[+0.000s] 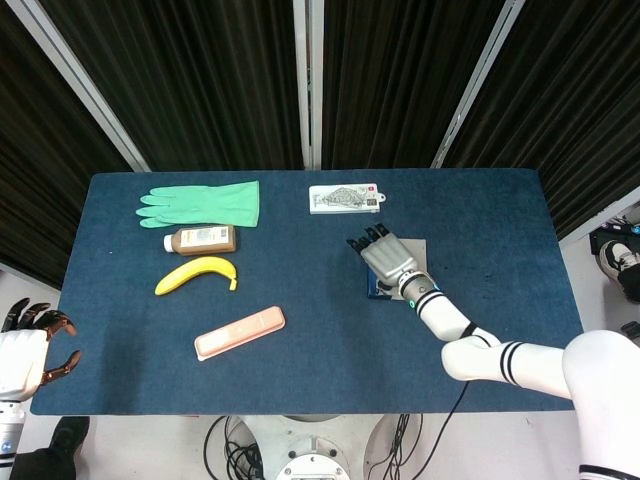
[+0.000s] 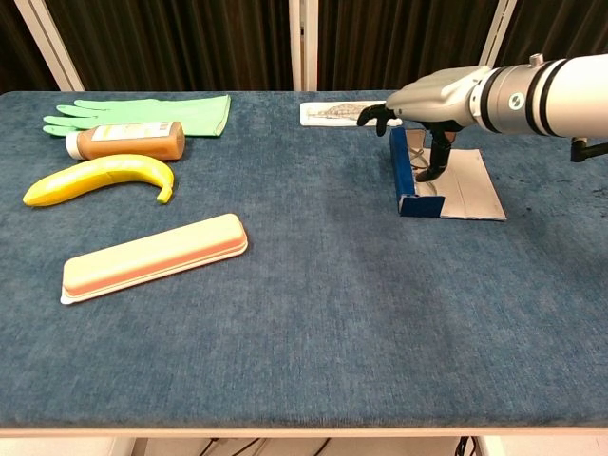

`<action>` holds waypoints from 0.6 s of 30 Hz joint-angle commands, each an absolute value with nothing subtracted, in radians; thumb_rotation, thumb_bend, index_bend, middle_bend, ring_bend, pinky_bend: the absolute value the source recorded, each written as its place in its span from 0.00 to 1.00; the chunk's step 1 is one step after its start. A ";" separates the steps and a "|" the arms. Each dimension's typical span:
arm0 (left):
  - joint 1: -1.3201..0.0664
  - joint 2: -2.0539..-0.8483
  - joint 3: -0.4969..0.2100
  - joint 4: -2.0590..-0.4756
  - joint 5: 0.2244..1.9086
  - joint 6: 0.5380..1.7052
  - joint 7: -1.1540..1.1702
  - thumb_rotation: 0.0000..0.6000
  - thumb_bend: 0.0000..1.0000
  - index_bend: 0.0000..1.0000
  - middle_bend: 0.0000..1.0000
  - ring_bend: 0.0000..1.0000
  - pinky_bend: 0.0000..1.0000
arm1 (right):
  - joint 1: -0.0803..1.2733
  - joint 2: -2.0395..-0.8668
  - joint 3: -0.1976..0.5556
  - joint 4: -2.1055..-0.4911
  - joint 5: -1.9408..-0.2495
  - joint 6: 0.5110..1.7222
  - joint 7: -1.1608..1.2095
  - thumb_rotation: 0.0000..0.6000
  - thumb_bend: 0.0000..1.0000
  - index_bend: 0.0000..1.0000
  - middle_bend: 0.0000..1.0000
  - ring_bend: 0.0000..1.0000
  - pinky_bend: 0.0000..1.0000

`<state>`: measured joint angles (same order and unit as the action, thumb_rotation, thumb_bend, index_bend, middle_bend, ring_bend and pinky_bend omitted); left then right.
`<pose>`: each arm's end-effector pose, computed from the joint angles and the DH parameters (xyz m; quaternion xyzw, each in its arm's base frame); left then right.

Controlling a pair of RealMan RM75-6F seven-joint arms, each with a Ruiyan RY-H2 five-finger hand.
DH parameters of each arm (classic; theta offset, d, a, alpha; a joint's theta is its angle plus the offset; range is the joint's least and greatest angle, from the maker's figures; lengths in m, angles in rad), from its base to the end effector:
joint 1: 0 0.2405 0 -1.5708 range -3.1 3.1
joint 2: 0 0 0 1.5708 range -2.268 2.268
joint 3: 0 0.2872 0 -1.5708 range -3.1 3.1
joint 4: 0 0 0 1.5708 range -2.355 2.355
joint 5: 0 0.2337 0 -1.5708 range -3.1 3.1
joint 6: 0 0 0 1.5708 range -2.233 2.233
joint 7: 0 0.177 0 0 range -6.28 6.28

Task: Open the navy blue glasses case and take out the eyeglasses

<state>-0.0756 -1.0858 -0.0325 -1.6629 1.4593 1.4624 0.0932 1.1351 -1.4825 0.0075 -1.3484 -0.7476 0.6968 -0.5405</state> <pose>-0.3514 0.2102 0.1535 -0.6032 -0.3883 -0.3453 0.6051 -0.1295 -0.4673 -0.0599 0.8445 -0.2800 0.2021 0.4095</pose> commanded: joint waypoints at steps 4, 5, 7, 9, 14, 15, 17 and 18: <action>-0.075 -1.083 -0.032 -1.663 1.461 1.462 0.084 1.00 0.25 0.49 0.35 0.17 0.10 | 1.158 -1.508 0.008 -1.338 -0.720 0.676 -0.573 1.00 0.18 0.00 0.15 0.00 0.00; -0.076 -1.083 -0.032 -1.662 1.461 1.461 0.083 1.00 0.25 0.49 0.35 0.17 0.10 | 1.161 -1.512 0.009 -1.336 -0.715 0.675 -0.577 1.00 0.18 0.00 0.15 0.00 0.00; -0.076 -1.083 -0.032 -1.662 1.461 1.460 0.080 1.00 0.25 0.49 0.35 0.17 0.10 | 1.166 -1.516 0.009 -1.335 -0.705 0.673 -0.584 1.00 0.18 0.00 0.15 0.00 0.00; -0.076 -1.082 -0.031 -1.663 1.463 1.461 0.079 1.00 0.25 0.49 0.35 0.17 0.10 | 1.171 -1.524 0.009 -1.329 -0.698 0.677 -0.592 1.00 0.18 0.00 0.15 0.00 0.00; -0.077 -1.082 -0.031 -1.664 1.462 1.459 0.083 1.00 0.25 0.49 0.35 0.17 0.10 | 1.194 -1.577 0.041 -1.281 -0.672 0.673 -0.589 1.00 0.18 0.00 0.15 0.00 0.00; -0.077 -1.081 -0.031 -1.665 1.462 1.459 0.084 1.00 0.25 0.49 0.35 0.17 0.10 | 1.200 -1.591 0.051 -1.267 -0.666 0.671 -0.587 1.00 0.18 0.00 0.15 0.00 0.00; -0.076 -1.081 -0.031 -1.665 1.462 1.460 0.083 1.00 0.25 0.49 0.35 0.17 0.10 | 1.218 -1.630 0.077 -1.230 -0.654 0.670 -0.582 1.00 0.18 0.00 0.16 0.00 0.00; -0.076 -1.082 -0.031 -1.664 1.461 1.460 0.083 1.00 0.25 0.49 0.35 0.17 0.10 | 1.226 -1.647 0.086 -1.213 -0.649 0.668 -0.582 1.00 0.18 0.00 0.16 0.00 0.00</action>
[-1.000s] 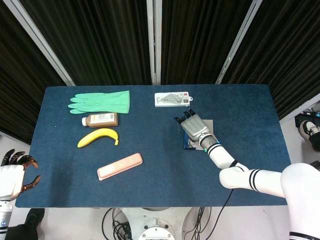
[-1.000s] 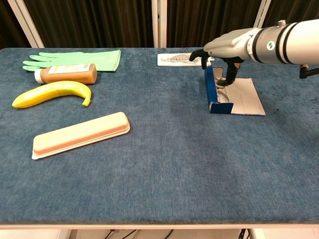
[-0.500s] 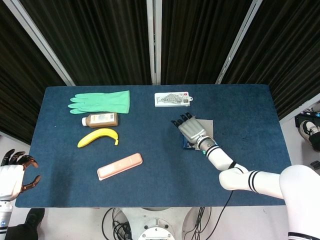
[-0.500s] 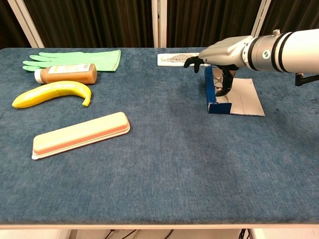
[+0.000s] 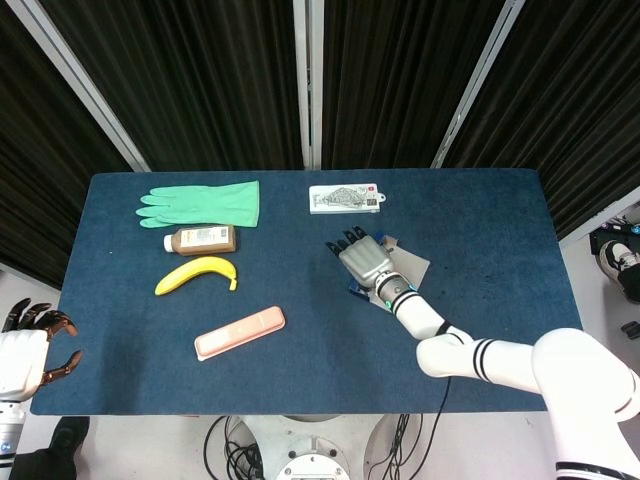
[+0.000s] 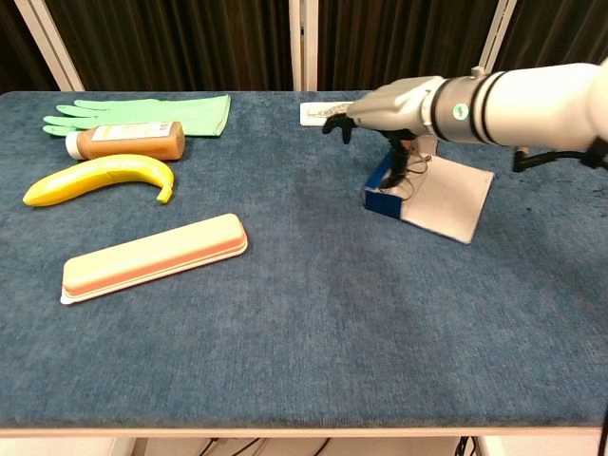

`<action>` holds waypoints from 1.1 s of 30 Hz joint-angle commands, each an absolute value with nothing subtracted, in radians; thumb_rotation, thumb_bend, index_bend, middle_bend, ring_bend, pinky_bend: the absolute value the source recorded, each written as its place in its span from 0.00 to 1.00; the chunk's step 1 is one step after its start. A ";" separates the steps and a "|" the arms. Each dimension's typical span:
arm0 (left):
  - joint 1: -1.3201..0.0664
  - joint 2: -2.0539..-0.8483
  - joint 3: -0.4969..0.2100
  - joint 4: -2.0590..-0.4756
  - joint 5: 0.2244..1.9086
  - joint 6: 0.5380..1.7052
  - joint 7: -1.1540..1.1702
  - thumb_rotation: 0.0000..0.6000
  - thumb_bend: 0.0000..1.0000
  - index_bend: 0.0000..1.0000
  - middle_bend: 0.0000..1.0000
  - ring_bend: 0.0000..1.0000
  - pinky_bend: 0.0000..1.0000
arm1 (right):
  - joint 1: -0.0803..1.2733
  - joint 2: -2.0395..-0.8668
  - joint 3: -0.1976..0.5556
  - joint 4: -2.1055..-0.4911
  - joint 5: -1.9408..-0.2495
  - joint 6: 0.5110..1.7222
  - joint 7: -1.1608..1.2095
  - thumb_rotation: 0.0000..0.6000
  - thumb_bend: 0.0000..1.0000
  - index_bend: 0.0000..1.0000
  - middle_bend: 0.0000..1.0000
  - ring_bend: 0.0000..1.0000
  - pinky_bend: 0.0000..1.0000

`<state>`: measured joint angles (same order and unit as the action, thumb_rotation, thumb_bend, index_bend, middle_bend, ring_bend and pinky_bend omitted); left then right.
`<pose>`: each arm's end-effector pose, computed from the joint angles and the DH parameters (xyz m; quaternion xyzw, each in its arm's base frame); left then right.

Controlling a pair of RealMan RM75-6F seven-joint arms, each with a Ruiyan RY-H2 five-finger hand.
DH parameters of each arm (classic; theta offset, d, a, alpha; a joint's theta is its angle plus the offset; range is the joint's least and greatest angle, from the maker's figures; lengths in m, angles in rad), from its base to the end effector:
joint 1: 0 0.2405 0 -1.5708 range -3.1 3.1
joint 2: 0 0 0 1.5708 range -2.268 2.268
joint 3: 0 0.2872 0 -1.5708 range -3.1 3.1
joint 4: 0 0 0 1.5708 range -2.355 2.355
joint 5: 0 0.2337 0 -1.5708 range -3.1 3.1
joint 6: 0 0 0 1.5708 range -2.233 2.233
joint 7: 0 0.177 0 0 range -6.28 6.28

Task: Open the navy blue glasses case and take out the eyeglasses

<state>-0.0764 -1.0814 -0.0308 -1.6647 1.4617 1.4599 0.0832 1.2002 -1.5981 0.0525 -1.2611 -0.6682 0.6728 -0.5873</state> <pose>-0.3512 0.2100 0.1540 -0.6033 -0.3909 -0.3470 0.6023 -0.0920 -0.4728 -0.0966 0.8465 -0.2832 0.2148 0.3962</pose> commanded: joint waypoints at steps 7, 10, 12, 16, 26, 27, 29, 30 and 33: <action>-0.077 -1.080 -0.031 -1.662 1.461 1.458 0.073 1.00 0.25 0.49 0.35 0.17 0.10 | 1.317 -1.787 0.155 -1.061 -0.573 0.641 -0.611 1.00 0.20 0.00 0.21 0.00 0.00; -0.077 -1.080 -0.031 -1.661 1.461 1.457 0.070 1.00 0.25 0.49 0.35 0.17 0.10 | 1.337 -1.794 0.162 -1.052 -0.530 0.624 -0.631 1.00 0.20 0.00 0.22 0.00 0.00; -0.077 -1.079 -0.031 -1.661 1.461 1.457 0.067 1.00 0.25 0.49 0.35 0.17 0.10 | 1.334 -1.768 0.151 -1.080 -0.516 0.611 -0.637 1.00 0.20 0.00 0.23 0.00 0.00; -0.078 -1.078 -0.030 -1.661 1.462 1.455 0.067 1.00 0.25 0.49 0.35 0.17 0.10 | 1.310 -1.672 0.103 -1.184 -0.503 0.593 -0.644 1.00 0.24 0.00 0.22 0.00 0.00; -0.078 -1.081 -0.031 -1.664 1.458 1.458 0.085 1.00 0.25 0.49 0.35 0.17 0.10 | 1.274 -1.584 0.036 -1.226 -0.502 0.576 -0.597 1.00 0.36 0.14 0.22 0.00 0.00; -0.078 -1.082 -0.032 -1.664 1.458 1.457 0.085 1.00 0.25 0.49 0.35 0.17 0.10 | 1.273 -1.586 0.036 -1.219 -0.507 0.573 -0.591 1.00 0.36 0.15 0.22 0.00 0.00; -0.078 -1.082 -0.032 -1.664 1.458 1.457 0.084 1.00 0.25 0.49 0.35 0.17 0.10 | 1.272 -1.594 0.036 -1.202 -0.520 0.567 -0.577 1.00 0.37 0.19 0.22 0.00 0.00; -0.078 -1.081 -0.032 -1.664 1.458 1.457 0.083 1.00 0.25 0.49 0.35 0.17 0.10 | 1.272 -1.598 0.038 -1.194 -0.525 0.564 -0.571 1.00 0.37 0.21 0.22 0.00 0.00; -0.078 -1.081 -0.031 -1.664 1.459 1.457 0.080 1.00 0.25 0.49 0.35 0.17 0.10 | 1.273 -1.610 0.042 -1.172 -0.542 0.559 -0.553 1.00 0.37 0.26 0.22 0.00 0.00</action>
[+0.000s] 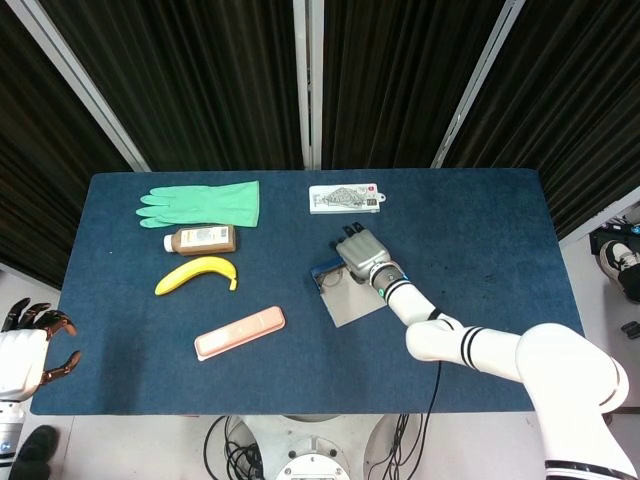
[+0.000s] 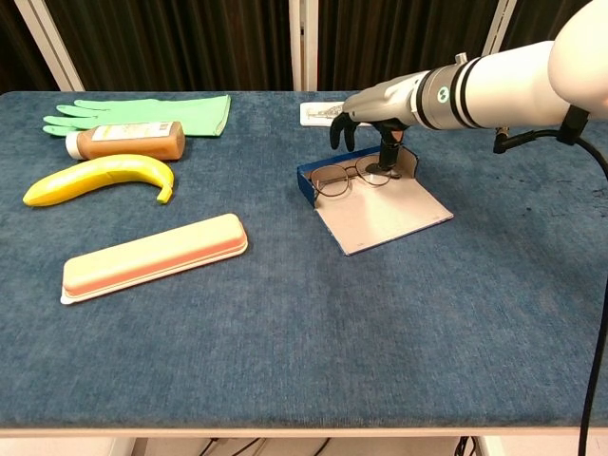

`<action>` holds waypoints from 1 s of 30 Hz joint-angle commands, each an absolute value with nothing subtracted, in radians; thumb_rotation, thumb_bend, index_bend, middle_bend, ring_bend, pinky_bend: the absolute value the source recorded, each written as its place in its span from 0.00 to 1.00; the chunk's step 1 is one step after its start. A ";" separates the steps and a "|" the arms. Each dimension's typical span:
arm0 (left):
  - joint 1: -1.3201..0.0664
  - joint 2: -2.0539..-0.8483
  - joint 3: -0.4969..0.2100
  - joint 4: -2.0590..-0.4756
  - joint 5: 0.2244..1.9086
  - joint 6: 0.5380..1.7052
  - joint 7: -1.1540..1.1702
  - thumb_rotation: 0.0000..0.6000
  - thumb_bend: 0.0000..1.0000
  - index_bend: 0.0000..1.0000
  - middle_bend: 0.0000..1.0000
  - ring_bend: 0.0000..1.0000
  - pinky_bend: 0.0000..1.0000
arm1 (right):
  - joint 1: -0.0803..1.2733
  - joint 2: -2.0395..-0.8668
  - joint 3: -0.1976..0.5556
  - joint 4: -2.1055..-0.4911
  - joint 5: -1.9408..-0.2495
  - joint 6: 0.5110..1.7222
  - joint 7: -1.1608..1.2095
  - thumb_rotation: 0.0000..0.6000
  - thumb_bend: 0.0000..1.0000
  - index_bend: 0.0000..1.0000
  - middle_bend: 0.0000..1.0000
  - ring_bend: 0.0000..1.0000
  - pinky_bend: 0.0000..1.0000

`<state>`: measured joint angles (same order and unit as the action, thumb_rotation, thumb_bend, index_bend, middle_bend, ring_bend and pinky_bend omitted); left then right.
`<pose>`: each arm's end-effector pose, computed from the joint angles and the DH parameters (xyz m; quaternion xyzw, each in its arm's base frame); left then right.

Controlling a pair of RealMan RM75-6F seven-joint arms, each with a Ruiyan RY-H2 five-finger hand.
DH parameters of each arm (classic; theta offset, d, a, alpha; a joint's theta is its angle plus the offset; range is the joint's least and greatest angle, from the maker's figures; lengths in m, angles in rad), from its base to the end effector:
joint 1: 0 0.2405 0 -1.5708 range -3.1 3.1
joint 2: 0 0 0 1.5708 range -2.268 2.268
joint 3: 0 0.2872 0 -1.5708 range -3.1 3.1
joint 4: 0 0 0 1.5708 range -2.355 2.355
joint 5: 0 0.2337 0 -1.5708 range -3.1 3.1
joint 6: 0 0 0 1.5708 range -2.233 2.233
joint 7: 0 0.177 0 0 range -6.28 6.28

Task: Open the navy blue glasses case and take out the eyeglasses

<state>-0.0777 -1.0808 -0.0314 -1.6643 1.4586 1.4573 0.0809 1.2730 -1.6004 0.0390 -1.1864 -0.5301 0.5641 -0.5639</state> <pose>-0.3516 0.2106 0.1542 -0.6027 -0.3921 -0.3467 0.6023 -0.0880 -0.4927 -0.0969 0.8397 -0.3248 0.1916 0.3908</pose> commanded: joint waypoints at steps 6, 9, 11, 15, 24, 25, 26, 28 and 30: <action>-0.078 -1.079 -0.030 -1.664 1.461 1.457 0.073 1.00 0.25 0.49 0.35 0.17 0.10 | 1.281 -1.632 0.046 -1.137 -0.555 0.555 -0.535 1.00 0.37 0.29 0.23 0.00 0.00; -0.078 -1.078 -0.030 -1.664 1.461 1.456 0.072 1.00 0.25 0.49 0.35 0.17 0.10 | 1.286 -1.642 0.044 -1.121 -0.551 0.552 -0.534 1.00 0.38 0.31 0.24 0.00 0.00; -0.078 -1.078 -0.030 -1.663 1.461 1.456 0.070 1.00 0.25 0.49 0.35 0.17 0.10 | 1.289 -1.646 0.041 -1.113 -0.547 0.552 -0.534 1.00 0.38 0.33 0.24 0.00 0.00; -0.078 -1.078 -0.030 -1.664 1.461 1.457 0.071 1.00 0.25 0.49 0.35 0.17 0.10 | 1.293 -1.650 0.037 -1.103 -0.542 0.550 -0.533 1.00 0.39 0.35 0.25 0.00 0.00; -0.078 -1.078 -0.031 -1.664 1.460 1.457 0.071 1.00 0.25 0.49 0.35 0.17 0.10 | 1.300 -1.662 0.031 -1.081 -0.533 0.543 -0.530 1.00 0.44 0.39 0.26 0.00 0.00; -0.078 -1.078 -0.031 -1.664 1.460 1.457 0.071 1.00 0.25 0.49 0.35 0.17 0.10 | 1.301 -1.662 0.030 -1.080 -0.533 0.542 -0.530 1.00 0.44 0.39 0.26 0.00 0.00; -0.078 -1.078 -0.031 -1.664 1.460 1.457 0.070 1.00 0.25 0.49 0.35 0.17 0.10 | 1.301 -1.664 0.030 -1.079 -0.533 0.542 -0.529 1.00 0.44 0.39 0.26 0.00 0.00; -0.078 -1.078 -0.031 -1.664 1.461 1.457 0.070 1.00 0.25 0.49 0.35 0.17 0.10 | 1.301 -1.666 0.028 -1.076 -0.533 0.542 -0.528 1.00 0.44 0.40 0.27 0.00 0.00; -0.078 -1.078 -0.031 -1.664 1.461 1.457 0.069 1.00 0.25 0.49 0.35 0.17 0.10 | 1.301 -1.669 0.028 -1.074 -0.534 0.543 -0.526 1.00 0.44 0.41 0.27 0.00 0.00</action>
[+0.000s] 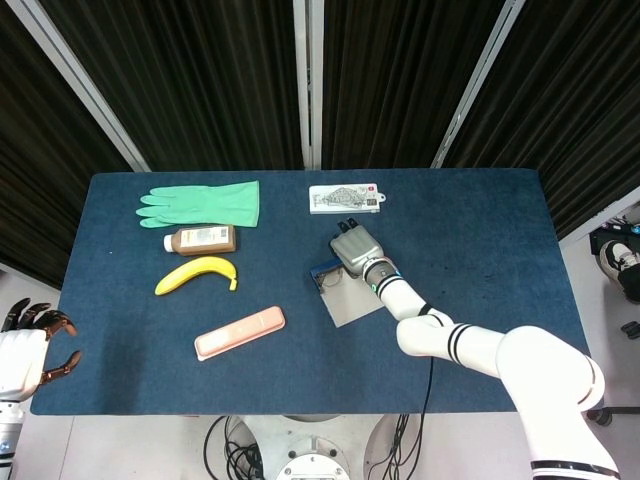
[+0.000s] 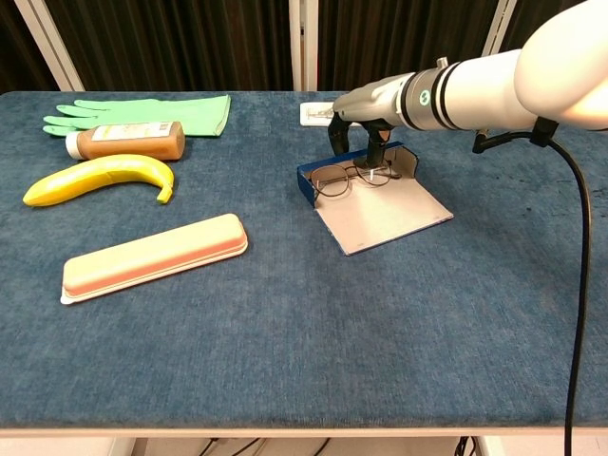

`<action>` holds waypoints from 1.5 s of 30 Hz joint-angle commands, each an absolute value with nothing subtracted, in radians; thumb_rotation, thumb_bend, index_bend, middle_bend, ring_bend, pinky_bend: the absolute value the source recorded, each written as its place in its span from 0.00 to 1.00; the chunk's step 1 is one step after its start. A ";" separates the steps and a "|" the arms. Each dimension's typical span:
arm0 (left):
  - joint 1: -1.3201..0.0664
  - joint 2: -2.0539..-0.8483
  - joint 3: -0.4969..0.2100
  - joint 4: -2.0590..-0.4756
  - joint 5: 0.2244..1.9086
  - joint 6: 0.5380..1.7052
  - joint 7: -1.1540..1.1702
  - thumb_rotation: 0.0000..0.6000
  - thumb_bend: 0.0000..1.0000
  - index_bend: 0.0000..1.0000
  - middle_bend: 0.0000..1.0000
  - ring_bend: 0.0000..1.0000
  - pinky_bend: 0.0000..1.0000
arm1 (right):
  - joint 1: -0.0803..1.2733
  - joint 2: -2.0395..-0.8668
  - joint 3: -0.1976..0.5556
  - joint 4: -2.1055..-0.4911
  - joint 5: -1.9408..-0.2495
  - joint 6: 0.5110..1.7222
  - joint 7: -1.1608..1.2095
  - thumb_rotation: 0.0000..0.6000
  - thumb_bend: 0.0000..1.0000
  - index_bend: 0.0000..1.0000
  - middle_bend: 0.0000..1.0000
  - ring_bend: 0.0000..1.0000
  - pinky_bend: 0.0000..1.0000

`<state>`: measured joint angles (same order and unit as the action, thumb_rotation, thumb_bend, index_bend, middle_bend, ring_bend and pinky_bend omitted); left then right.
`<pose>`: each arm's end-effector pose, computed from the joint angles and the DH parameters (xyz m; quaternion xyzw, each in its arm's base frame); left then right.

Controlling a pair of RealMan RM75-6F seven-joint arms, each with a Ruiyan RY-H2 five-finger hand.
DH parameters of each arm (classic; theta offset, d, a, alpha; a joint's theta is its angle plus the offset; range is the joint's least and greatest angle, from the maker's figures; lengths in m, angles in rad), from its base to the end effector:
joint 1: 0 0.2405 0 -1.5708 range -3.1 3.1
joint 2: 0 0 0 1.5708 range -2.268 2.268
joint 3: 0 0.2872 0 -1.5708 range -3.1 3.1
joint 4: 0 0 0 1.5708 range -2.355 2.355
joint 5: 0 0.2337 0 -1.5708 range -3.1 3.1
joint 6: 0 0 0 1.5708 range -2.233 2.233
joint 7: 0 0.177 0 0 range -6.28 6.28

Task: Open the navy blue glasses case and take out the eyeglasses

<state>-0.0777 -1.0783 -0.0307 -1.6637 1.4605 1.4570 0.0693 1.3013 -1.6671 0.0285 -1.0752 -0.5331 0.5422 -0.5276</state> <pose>-0.3518 0.2105 0.1549 -0.6017 -0.3945 -0.3493 0.6003 -0.0823 -0.5046 -0.1101 0.8369 -0.3224 0.1946 0.3972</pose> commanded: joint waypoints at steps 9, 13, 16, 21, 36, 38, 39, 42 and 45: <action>-0.077 -1.078 -0.031 -1.664 1.461 1.458 0.067 1.00 0.25 0.49 0.35 0.17 0.10 | 1.289 -1.682 0.035 -1.060 -0.563 0.559 -0.511 1.00 0.46 0.52 0.32 0.00 0.00; -0.078 -1.078 -0.031 -1.663 1.461 1.457 0.067 1.00 0.25 0.48 0.35 0.17 0.10 | 1.282 -1.681 0.040 -1.066 -0.584 0.580 -0.509 1.00 0.46 0.57 0.34 0.00 0.00; -0.078 -1.078 -0.031 -1.664 1.461 1.457 0.066 1.00 0.25 0.48 0.35 0.17 0.10 | 1.269 -1.677 0.049 -1.083 -0.609 0.620 -0.506 1.00 0.46 0.59 0.34 0.00 0.00; -0.078 -1.078 -0.030 -1.664 1.462 1.457 0.065 1.00 0.25 0.48 0.35 0.17 0.10 | 1.217 -1.685 0.059 -1.130 -0.702 0.784 -0.510 1.00 0.47 0.60 0.34 0.00 0.00; -0.078 -1.078 -0.030 -1.665 1.460 1.457 0.073 1.00 0.25 0.48 0.35 0.17 0.10 | 1.036 -1.846 0.068 -1.042 -0.926 1.124 -0.554 1.00 0.48 0.63 0.33 0.00 0.00; -0.078 -1.079 -0.031 -1.665 1.461 1.458 0.074 1.00 0.25 0.48 0.35 0.17 0.10 | 1.027 -1.864 0.078 -1.012 -0.946 1.130 -0.559 1.00 0.48 0.63 0.33 0.00 0.00; -0.078 -1.079 -0.031 -1.665 1.461 1.458 0.073 1.00 0.25 0.48 0.35 0.17 0.10 | 1.024 -1.872 0.079 -0.995 -0.960 1.135 -0.561 1.00 0.48 0.63 0.33 0.00 0.00; -0.078 -1.079 -0.031 -1.665 1.460 1.457 0.073 1.00 0.25 0.47 0.35 0.17 0.10 | 1.013 -1.896 0.101 -0.959 -0.982 1.135 -0.549 1.00 0.48 0.63 0.33 0.00 0.00; -0.078 -1.079 -0.031 -1.664 1.460 1.457 0.073 1.00 0.25 0.47 0.35 0.17 0.10 | 1.009 -1.899 0.126 -0.947 -0.984 1.099 -0.542 1.00 0.48 0.64 0.33 0.00 0.00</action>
<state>-0.0782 -1.0786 -0.0310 -1.6644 1.4596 1.4567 0.0729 1.0129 -1.8958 0.1118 -0.9505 -0.9838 1.1172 -0.5474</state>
